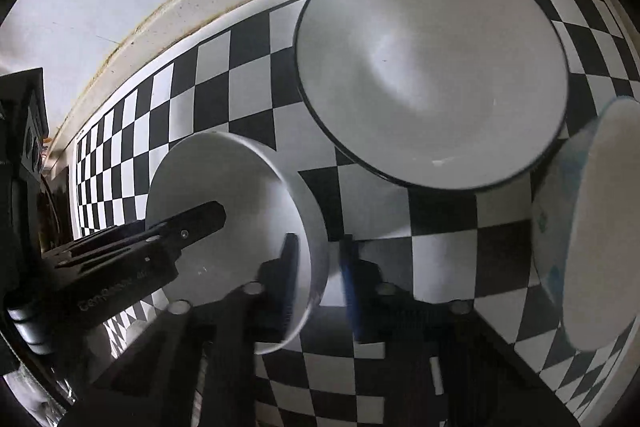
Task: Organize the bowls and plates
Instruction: 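Grip the floral bowl's rim with the left tool while the right tool grips it too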
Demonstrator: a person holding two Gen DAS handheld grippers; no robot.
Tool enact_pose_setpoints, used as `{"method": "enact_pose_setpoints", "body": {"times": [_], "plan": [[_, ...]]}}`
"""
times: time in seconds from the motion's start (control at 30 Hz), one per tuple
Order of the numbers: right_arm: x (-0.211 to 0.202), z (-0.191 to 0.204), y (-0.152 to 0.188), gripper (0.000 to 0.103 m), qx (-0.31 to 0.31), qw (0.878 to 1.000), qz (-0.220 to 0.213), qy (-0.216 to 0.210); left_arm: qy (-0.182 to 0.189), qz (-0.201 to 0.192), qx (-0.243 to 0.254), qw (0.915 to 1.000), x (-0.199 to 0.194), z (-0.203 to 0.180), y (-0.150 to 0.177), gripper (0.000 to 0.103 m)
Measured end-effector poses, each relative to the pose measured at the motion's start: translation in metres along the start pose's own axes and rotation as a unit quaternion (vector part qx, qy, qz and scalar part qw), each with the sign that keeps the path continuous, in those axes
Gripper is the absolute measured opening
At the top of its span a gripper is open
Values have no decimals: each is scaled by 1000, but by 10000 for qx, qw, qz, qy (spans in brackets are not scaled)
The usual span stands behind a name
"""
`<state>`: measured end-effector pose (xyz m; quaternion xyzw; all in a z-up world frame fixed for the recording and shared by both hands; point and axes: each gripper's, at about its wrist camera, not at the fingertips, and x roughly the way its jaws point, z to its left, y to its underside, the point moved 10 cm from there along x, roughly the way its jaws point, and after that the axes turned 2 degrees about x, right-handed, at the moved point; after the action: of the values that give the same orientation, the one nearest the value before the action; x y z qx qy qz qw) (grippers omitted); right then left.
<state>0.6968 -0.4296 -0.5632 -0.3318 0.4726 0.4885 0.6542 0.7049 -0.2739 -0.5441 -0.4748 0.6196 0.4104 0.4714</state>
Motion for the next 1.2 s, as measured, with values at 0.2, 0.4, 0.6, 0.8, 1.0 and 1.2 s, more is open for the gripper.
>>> {"method": "enact_pose_setpoints", "body": {"times": [0.2, 0.4, 0.6, 0.8, 1.0, 1.2], "plan": [[-1, 4, 3, 9, -138, 9997, -83, 187, -119, -106, 70, 9998, -5, -6, 8, 18], [-25, 3, 18, 9, -203, 9994, -216, 157, -90, -218, 163, 9996, -26, -22, 24, 18], [-62, -4, 52, 9, -185, 9992, -342, 100, 87, -243, 325, 9991, -49, -56, 63, 18], [-85, -28, 101, 9, -111, 9992, -348, 148, 121, -178, 595, 9980, -52, -81, 98, 18], [-87, -52, 151, 9, -64, 9993, -285, 235, 26, 28, 789, 9969, -37, -88, 149, 18], [-70, -72, 191, 9, 13, 9996, -88, 263, -51, 268, 928, 9953, -13, -93, 181, 18]]}}
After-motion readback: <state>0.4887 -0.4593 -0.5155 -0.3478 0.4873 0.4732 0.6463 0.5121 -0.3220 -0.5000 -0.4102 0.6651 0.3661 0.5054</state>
